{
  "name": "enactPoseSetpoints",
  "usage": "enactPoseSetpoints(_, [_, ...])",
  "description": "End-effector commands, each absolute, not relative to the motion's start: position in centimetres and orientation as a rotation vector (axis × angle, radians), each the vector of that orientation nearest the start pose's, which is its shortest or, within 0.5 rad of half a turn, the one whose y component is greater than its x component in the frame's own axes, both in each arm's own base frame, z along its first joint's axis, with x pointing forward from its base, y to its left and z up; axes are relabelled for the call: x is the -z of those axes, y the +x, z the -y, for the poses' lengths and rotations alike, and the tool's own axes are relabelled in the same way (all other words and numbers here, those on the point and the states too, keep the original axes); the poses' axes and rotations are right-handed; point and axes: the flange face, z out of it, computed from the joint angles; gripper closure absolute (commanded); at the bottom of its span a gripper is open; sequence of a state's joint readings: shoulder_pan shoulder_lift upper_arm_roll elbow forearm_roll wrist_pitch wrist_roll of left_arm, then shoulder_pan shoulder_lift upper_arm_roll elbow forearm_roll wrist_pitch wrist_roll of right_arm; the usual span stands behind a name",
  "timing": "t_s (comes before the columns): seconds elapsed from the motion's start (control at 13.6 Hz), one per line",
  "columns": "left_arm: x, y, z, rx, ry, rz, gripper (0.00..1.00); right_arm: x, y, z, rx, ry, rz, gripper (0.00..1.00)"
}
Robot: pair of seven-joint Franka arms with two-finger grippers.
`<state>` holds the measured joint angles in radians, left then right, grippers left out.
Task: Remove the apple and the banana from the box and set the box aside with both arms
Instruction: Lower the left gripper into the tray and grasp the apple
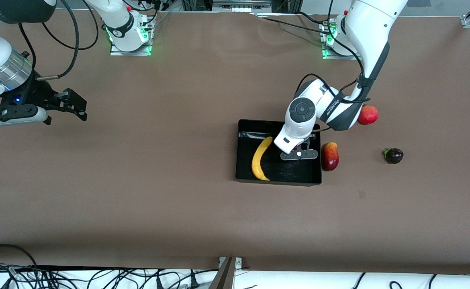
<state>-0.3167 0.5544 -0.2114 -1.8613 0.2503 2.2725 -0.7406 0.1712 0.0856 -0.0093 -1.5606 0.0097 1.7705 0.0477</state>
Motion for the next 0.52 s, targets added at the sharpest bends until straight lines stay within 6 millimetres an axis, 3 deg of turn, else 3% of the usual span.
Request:
enactPoseSetpoints(0.0, [-20.5,53.8,30.3,-0.092,-2.991,0.096,0.0,-60.1,59.4,-9.8,0.211,-3.11,0.176,0.0])
enactPoseSetpoints(0.07, [-20.6,53.7,30.3,-0.098,-2.986,0.094,0.38,-60.2,59.4,-9.7,0.216,-3.11,0.173,0.0])
enactPoseSetpoints(0.15, [-20.6,53.7,30.2,-0.106,-2.98,0.097,0.65,-60.2,59.4,-9.6,0.214,-3.11,0.176,0.0])
enactPoseSetpoints(0.22, [-21.2,54.1,30.2,-0.092,-2.985,0.1,0.79,-60.1,59.4,-9.7,0.211,-3.111,0.176,0.0])
enactPoseSetpoints(0.29, [-22.5,54.7,30.2,-0.061,-2.994,0.104,0.85,-60.2,59.5,-9.5,0.216,-3.111,0.171,0.0])
enactPoseSetpoints(0.44, [-27.8,56.1,29.8,-0.048,-2.963,0.104,0.85,-60.1,59.5,-9.1,0.211,-3.113,0.164,0.0])
